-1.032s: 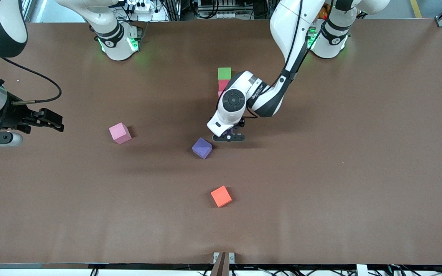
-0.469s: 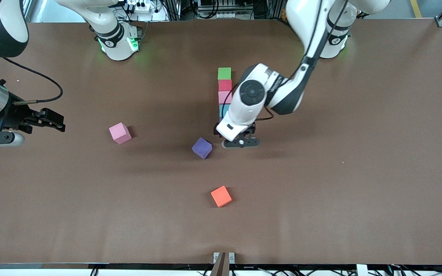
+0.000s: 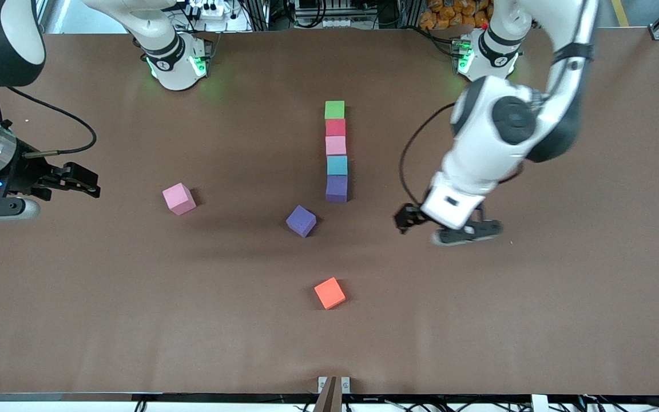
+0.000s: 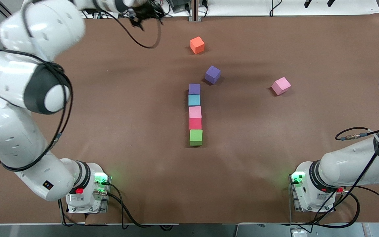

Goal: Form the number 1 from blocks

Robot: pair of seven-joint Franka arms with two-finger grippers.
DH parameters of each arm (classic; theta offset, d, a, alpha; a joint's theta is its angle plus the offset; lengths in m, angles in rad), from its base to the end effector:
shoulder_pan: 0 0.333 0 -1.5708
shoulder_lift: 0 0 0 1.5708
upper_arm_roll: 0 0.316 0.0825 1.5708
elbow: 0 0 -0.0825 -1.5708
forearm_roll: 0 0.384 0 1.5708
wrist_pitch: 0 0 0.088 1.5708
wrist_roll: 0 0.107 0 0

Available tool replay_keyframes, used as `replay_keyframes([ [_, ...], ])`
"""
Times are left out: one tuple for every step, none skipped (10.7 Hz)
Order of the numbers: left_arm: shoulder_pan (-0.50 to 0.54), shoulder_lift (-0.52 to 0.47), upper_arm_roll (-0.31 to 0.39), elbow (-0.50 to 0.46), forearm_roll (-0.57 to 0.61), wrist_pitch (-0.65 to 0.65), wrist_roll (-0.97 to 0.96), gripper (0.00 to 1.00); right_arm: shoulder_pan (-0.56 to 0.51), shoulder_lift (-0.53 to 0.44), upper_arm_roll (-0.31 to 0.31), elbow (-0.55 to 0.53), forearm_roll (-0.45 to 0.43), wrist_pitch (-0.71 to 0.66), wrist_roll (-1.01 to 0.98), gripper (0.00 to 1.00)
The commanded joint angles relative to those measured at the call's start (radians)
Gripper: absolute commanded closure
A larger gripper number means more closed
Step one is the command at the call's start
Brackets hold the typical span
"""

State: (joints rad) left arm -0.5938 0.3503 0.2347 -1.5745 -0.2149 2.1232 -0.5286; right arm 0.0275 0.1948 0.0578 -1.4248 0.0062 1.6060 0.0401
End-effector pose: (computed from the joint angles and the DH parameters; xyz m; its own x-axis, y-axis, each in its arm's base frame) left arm 0.6272 -0.2669 0.4640 0.9619 0.2488 0.1135 0.2220 -0.9527 0.2076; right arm 0.6141 0.0497 0.5827 0.9989 0.0440 -0.0140 0.0438 -0.9989 -0.0168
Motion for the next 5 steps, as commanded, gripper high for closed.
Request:
replay_keyframes([
  [0.229,-0.082,-0.116,-0.024,0.034,-0.046,0.047,0.0,0.015,-0.002,0.005,0.0,0.015,0.006,0.038,0.0],
  [0.326,-0.117,-0.165,-0.024,0.102,-0.084,0.091,0.0,0.023,-0.002,0.007,0.0,0.015,0.005,0.055,0.0],
  [0.416,-0.146,-0.217,-0.024,0.155,-0.113,0.131,0.0,0.029,-0.002,0.007,0.0,0.015,0.005,0.06,0.0],
  [0.481,-0.169,-0.257,-0.024,0.16,-0.135,0.145,0.0,0.034,-0.002,0.007,0.0,0.015,0.005,0.061,0.0],
  [0.505,-0.2,-0.274,-0.024,0.163,-0.182,0.144,0.0,0.038,-0.003,0.007,0.0,0.015,0.005,0.063,0.0],
])
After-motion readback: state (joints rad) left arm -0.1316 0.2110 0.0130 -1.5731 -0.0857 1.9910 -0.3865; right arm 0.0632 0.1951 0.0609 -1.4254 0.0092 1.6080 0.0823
